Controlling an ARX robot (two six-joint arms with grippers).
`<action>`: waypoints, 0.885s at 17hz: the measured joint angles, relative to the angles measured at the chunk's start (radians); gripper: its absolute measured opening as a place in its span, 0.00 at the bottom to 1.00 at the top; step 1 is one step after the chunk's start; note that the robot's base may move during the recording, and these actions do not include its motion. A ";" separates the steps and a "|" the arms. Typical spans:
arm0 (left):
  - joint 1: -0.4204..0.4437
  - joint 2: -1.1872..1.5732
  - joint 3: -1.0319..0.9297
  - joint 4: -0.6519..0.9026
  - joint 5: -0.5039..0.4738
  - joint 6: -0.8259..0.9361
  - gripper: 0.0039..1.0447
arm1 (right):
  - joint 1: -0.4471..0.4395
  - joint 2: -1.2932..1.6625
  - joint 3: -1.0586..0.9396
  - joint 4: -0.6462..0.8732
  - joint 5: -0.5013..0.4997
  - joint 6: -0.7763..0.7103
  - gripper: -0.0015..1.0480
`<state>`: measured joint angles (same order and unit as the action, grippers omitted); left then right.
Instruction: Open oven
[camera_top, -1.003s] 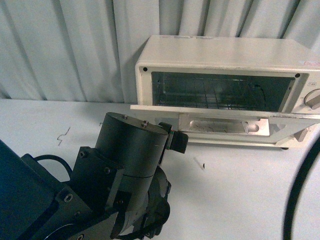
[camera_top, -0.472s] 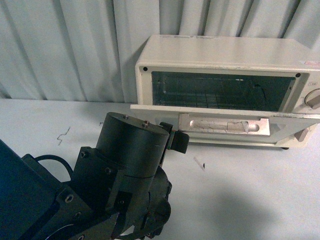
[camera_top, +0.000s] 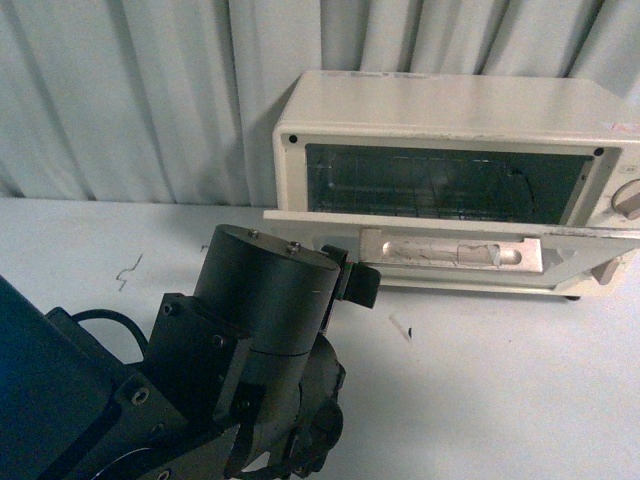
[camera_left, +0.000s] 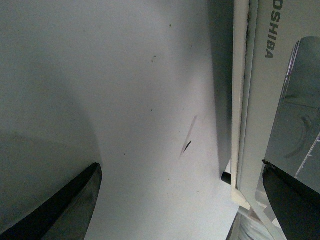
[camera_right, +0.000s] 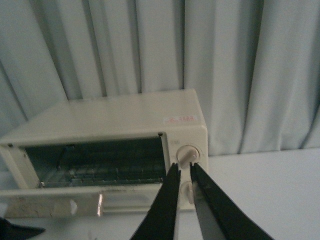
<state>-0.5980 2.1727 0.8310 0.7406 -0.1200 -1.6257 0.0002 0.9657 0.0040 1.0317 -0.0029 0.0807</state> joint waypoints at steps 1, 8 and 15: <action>0.000 0.000 0.000 0.000 -0.001 0.000 0.94 | -0.001 -0.030 0.000 -0.095 0.005 -0.035 0.02; 0.000 0.000 0.000 0.001 -0.001 0.002 0.94 | 0.000 -0.528 0.006 -0.595 0.004 -0.074 0.02; 0.000 0.000 0.000 0.002 0.000 0.002 0.94 | 0.000 -0.694 0.006 -0.758 0.004 -0.074 0.02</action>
<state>-0.5983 2.1727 0.8307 0.7422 -0.1200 -1.6234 -0.0002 0.2722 0.0101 0.2741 0.0010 0.0067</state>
